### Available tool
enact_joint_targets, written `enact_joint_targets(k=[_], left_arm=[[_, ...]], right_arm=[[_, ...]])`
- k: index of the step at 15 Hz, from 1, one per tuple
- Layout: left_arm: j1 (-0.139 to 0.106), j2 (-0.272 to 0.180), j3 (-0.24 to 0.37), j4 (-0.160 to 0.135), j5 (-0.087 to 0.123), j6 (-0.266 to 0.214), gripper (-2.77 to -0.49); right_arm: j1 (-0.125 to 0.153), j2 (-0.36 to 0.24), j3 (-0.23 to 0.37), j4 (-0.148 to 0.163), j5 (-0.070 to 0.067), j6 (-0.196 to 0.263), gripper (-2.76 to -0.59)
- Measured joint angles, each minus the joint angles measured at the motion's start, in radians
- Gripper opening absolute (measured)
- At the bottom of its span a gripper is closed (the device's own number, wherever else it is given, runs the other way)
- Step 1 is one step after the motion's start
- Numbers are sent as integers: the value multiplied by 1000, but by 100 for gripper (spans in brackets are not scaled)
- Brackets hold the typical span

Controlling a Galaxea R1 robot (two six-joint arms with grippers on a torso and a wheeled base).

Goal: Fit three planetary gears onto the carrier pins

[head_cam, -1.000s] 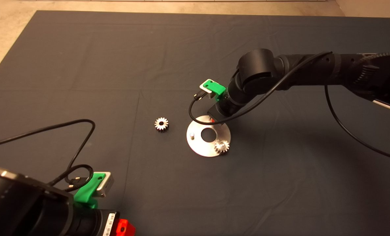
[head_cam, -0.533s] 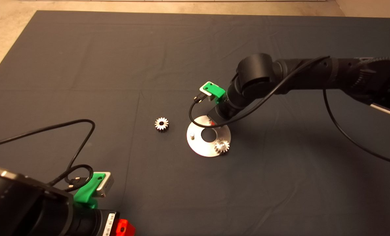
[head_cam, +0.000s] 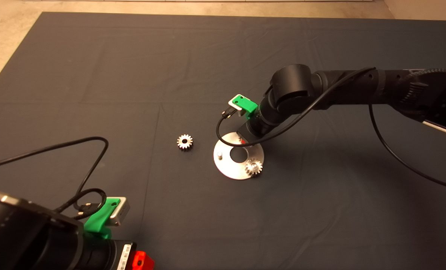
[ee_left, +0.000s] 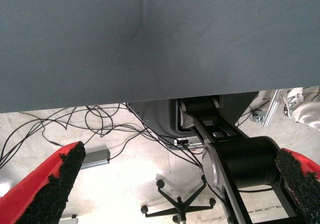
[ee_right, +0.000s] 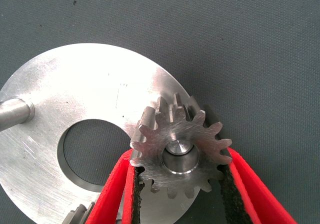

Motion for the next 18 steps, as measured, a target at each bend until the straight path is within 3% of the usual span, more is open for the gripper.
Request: enact_joint_targets(k=[8,18], left_arm=[[0,0,0,0,0,0,-49],[0,0,0,0,0,0,-49]], right_arm=[[-5,0,-4,0,0,0,-240],[-11,-10,-10,2,-4,2,-191]])
